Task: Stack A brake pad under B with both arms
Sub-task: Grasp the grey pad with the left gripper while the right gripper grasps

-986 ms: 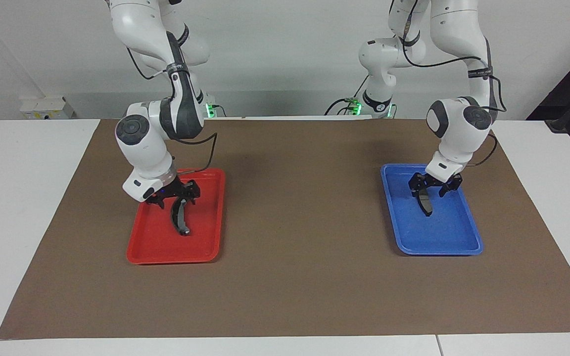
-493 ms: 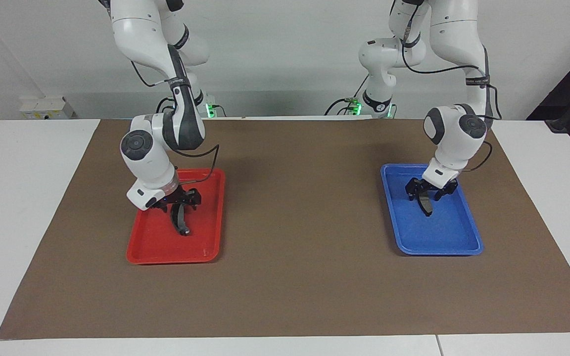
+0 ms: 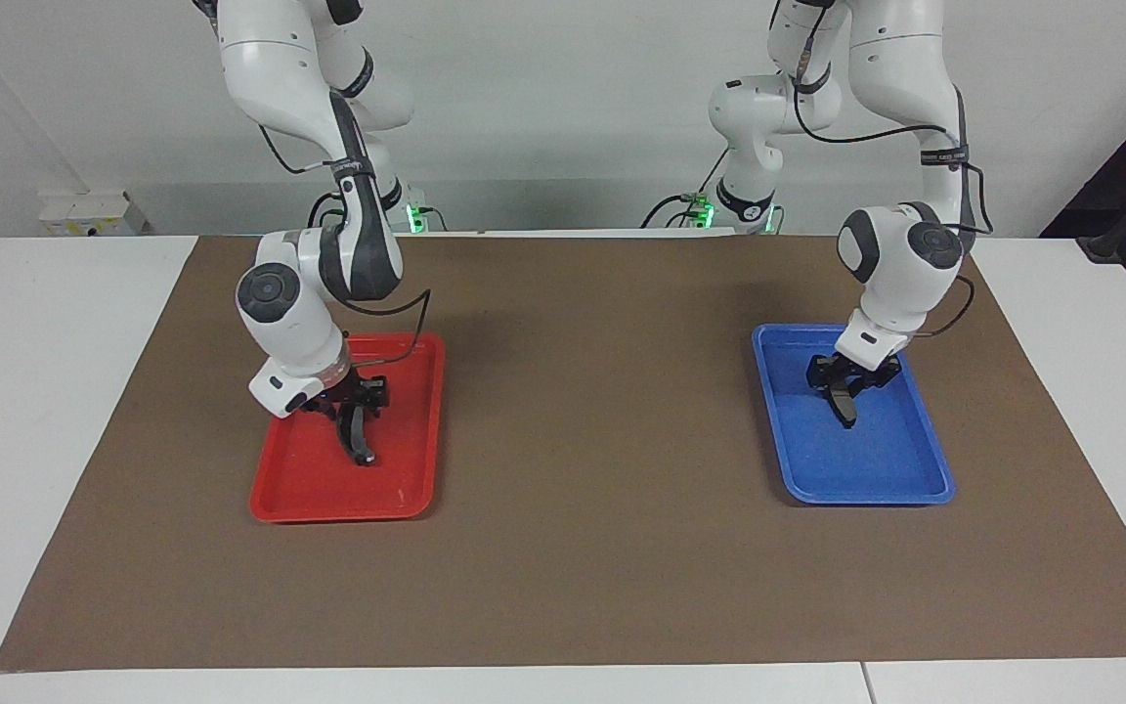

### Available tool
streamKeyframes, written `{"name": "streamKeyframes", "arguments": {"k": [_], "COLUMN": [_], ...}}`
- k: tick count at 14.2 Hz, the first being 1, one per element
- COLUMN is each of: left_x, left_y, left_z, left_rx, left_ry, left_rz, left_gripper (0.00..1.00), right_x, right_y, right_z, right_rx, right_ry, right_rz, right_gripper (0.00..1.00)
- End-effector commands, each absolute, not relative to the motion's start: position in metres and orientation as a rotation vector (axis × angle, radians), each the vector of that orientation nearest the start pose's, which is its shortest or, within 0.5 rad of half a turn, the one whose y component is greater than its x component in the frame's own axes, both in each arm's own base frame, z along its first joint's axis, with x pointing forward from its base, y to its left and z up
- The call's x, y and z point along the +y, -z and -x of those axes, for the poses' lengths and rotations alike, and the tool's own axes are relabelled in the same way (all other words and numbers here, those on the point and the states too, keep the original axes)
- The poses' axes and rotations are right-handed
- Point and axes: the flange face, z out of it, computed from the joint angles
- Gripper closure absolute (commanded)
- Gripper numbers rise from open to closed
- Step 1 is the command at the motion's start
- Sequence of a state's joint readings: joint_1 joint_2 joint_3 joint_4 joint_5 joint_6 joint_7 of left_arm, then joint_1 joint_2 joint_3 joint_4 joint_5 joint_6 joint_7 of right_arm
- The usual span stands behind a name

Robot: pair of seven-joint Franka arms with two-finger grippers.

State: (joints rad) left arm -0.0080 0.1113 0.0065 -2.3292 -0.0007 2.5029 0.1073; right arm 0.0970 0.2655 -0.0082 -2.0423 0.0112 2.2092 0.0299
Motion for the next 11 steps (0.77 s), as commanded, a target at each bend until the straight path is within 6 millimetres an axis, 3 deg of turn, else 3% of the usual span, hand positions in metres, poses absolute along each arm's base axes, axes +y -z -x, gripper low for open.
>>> {"name": "streamKeyframes", "arguments": {"k": [1, 5, 7, 8, 9, 11], "left_x": [-0.001, -0.006, -0.026, -0.037, -0.06, -0.115], "left_y": [-0.307, -0.377, -0.41, -0.424, -0.44, -0.453], "left_z": [-0.534, -0.562, -0.57, -0.573, -0.572, -0.568], "left_rx": [0.16, 0.161, 0.137, 0.1, 0.069, -0.038], "left_ry": [0.097, 0.085, 0.077, 0.077, 0.083, 0.123], "left_rz": [3.137, 3.139, 3.145, 3.148, 3.153, 3.168], "left_gripper": [0.99, 0.99, 0.99, 0.99, 0.99, 0.99], "right_x": [0.044, 0.044, 0.043, 0.043, 0.043, 0.042], "right_y": [-0.301, -0.302, -0.301, -0.301, -0.301, -0.301], "right_z": [-0.57, -0.57, -0.57, -0.57, -0.57, -0.569], "right_rx": [-0.082, -0.099, -0.102, -0.102, -0.102, -0.1], "right_ry": [-0.151, -0.149, -0.151, -0.151, -0.151, -0.153], "right_rz": [3.15, 3.162, 3.165, 3.165, 3.165, 3.165], "right_gripper": [0.27, 0.31, 0.34, 0.35, 0.36, 0.38]}}
